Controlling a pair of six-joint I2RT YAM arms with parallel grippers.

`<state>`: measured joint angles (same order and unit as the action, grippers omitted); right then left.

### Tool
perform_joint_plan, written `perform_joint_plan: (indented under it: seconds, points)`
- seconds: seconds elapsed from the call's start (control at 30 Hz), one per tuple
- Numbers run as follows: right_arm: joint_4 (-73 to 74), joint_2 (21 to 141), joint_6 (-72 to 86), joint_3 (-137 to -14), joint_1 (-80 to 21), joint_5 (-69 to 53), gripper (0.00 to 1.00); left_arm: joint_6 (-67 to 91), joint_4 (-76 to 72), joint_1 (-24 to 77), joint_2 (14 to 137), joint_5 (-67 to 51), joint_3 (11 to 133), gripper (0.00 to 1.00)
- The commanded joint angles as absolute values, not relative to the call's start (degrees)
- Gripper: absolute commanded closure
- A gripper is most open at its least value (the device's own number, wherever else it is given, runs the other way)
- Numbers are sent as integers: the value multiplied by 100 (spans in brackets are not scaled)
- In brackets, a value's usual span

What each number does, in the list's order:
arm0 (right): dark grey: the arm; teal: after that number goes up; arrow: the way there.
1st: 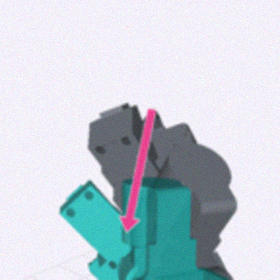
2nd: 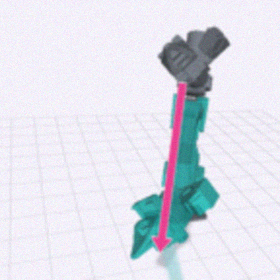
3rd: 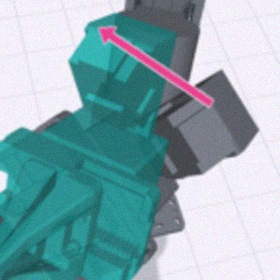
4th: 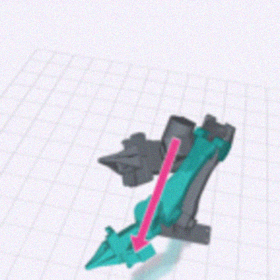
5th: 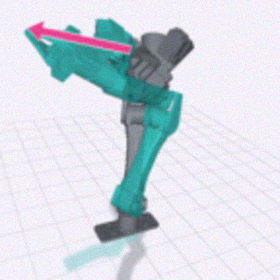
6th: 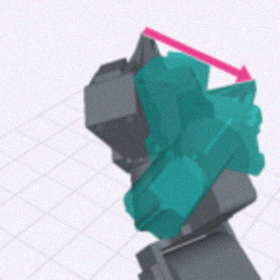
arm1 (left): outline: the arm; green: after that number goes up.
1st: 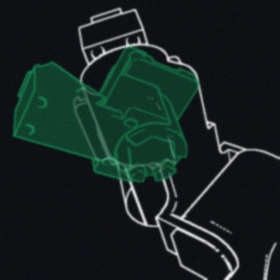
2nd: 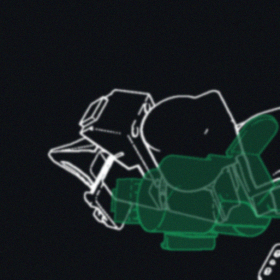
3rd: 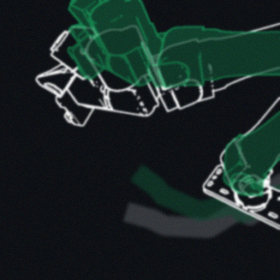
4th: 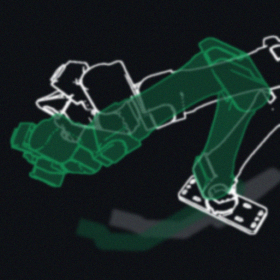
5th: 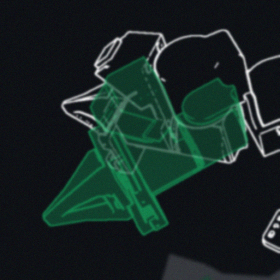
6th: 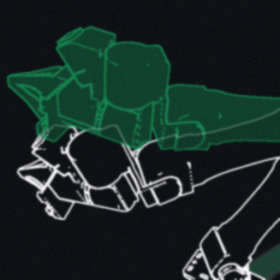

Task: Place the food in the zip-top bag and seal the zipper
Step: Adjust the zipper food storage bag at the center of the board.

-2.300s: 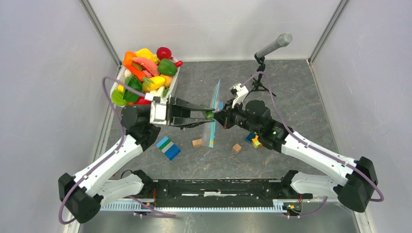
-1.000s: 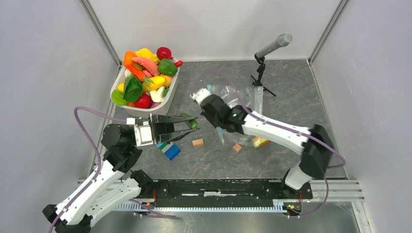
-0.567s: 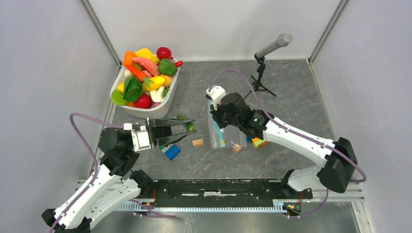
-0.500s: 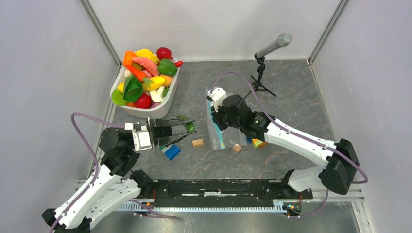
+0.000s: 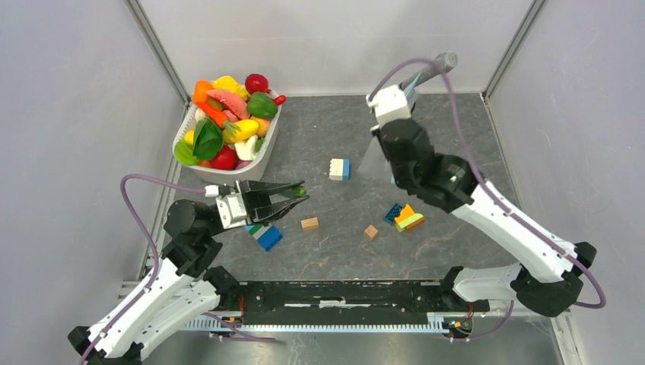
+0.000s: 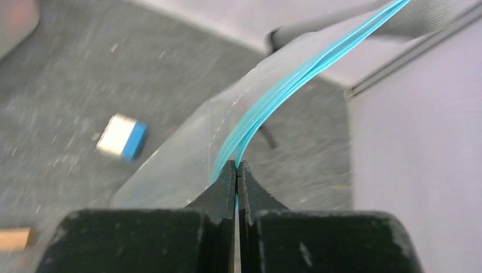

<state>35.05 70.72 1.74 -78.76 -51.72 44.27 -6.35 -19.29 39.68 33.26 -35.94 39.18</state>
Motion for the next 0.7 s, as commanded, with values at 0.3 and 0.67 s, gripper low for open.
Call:
perform_joint_plan:
  seconds: [0.3, 0.67]
  points:
    - [4757, 9431, -666, -8036, -5806, 4672, 100, -1092, -1261, 3981, 2679, -2342, 3944, 93]
    - [2782, 9442, -100, -7173, -5848, 2013, 100, -1260, -632, 3983, 2112, -2272, 4151, 92]
